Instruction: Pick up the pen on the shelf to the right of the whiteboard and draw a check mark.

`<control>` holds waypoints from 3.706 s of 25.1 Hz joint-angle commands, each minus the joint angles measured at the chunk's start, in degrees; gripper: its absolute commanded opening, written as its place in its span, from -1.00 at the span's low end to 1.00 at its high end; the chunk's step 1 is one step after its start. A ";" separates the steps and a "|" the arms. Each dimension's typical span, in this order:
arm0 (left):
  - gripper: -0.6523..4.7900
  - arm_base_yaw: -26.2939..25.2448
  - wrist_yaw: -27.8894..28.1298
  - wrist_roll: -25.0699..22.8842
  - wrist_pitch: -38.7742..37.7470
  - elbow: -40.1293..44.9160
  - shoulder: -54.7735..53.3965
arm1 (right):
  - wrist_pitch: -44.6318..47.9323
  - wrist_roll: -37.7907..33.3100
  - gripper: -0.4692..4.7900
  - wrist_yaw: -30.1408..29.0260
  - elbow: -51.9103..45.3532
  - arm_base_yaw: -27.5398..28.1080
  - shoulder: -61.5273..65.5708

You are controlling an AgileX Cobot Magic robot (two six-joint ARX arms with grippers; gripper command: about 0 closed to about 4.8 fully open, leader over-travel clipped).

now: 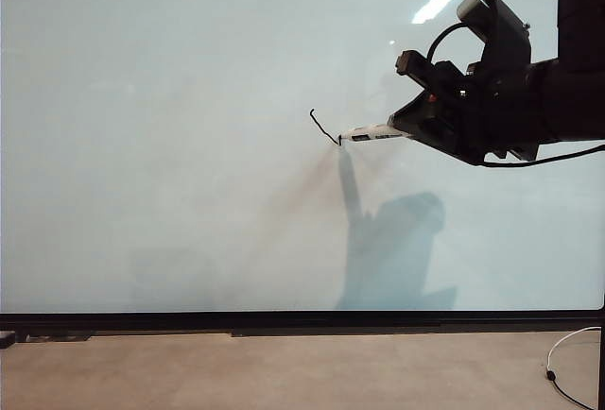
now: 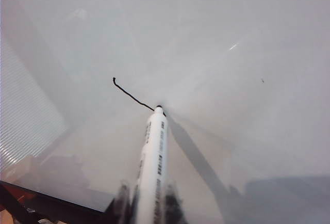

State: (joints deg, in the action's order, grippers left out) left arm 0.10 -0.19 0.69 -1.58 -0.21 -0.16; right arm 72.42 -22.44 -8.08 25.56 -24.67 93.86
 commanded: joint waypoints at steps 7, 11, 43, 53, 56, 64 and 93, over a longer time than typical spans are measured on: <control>-0.78 0.00 -0.02 -0.24 0.37 -0.15 -0.02 | 2.14 0.61 -0.84 1.79 0.13 0.13 -0.28; -0.78 0.00 -0.02 -0.24 0.37 -0.17 -0.02 | 2.75 0.61 -0.84 1.79 0.09 0.50 -0.35; -0.78 0.00 -0.02 -0.24 0.35 -0.17 -0.02 | -1.53 4.76 -0.84 1.95 -0.44 3.78 -9.49; -0.78 0.00 -0.02 -0.24 0.37 -0.17 -0.02 | -3.28 6.08 -0.84 1.77 -0.44 5.49 -13.16; -0.78 0.00 0.00 -0.24 0.37 -0.17 -0.02 | -3.30 6.34 -0.84 1.75 -0.44 5.84 -13.99; -0.78 0.00 -0.02 -0.24 0.37 -0.17 -0.02 | -3.96 6.40 -0.84 0.92 -0.44 5.99 -13.97; -0.78 0.00 -0.02 -0.24 0.37 -0.17 -0.02 | -16.22 13.66 -0.84 5.42 -12.83 9.77 -32.02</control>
State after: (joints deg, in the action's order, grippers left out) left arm 0.10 -0.19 0.69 -1.58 -0.21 -0.16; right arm 57.34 -9.76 -2.52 12.64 -15.38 62.65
